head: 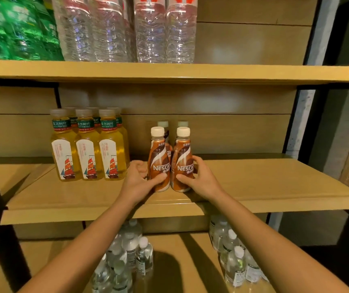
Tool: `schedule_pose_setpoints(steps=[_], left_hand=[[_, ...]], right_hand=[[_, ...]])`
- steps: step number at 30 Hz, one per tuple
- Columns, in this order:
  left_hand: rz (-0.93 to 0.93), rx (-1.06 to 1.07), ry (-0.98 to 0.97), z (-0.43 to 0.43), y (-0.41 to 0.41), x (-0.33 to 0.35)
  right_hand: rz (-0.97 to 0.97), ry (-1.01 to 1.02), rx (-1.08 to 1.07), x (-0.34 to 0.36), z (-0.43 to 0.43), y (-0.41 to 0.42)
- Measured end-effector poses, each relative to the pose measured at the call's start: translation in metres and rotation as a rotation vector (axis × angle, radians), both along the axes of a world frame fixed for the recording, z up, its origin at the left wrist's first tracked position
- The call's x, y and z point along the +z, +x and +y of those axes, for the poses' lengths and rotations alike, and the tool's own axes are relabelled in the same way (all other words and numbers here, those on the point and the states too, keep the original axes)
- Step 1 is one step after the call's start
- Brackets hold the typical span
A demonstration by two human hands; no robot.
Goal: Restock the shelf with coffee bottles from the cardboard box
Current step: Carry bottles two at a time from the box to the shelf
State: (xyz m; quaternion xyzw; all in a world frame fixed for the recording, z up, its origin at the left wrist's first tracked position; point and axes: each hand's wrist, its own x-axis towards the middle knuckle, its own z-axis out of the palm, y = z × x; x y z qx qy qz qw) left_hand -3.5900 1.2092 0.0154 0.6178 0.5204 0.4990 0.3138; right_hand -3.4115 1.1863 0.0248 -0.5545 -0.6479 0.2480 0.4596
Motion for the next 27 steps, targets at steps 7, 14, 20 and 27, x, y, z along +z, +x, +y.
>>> schedule_pose_setpoints(steps=[7,14,20,27], left_hand=[[0.277,0.152,0.14,0.001,0.011,-0.012],[0.203,-0.011,0.096,0.016,0.007,-0.008],[0.194,-0.065,0.039,0.03,0.01,-0.007],[0.228,-0.058,0.033,0.037,0.017,-0.007]], right_hand=[[0.0,0.054,-0.099,-0.013,0.011,-0.011],[-0.016,0.065,-0.224,-0.019,0.031,-0.016],[-0.034,0.075,-0.277,-0.023,0.043,-0.016],[-0.053,0.049,-0.296,-0.022,0.049,-0.013]])
